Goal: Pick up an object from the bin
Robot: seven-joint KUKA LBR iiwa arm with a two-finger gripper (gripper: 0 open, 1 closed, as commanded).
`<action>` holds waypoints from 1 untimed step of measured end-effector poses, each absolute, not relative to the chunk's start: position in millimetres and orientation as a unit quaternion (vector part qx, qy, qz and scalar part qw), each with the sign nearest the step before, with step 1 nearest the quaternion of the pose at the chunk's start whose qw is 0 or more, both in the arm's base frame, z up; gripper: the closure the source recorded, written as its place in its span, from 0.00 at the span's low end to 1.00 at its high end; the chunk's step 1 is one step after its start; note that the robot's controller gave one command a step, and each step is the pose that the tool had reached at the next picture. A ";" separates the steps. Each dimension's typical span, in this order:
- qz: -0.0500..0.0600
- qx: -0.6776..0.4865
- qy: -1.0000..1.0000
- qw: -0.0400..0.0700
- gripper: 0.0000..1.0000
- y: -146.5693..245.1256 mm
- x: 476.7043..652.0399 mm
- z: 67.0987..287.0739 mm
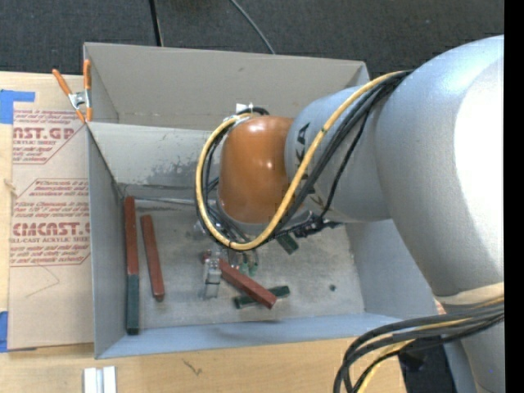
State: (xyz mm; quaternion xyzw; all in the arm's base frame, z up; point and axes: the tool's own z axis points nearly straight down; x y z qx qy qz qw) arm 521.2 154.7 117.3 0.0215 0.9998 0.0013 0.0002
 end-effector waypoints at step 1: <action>0.000 -0.046 0.999 0.001 0.00 105.7 552.0 84.3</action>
Offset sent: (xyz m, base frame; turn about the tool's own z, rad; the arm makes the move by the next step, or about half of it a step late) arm -0.0013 -0.0564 -0.0440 -0.0486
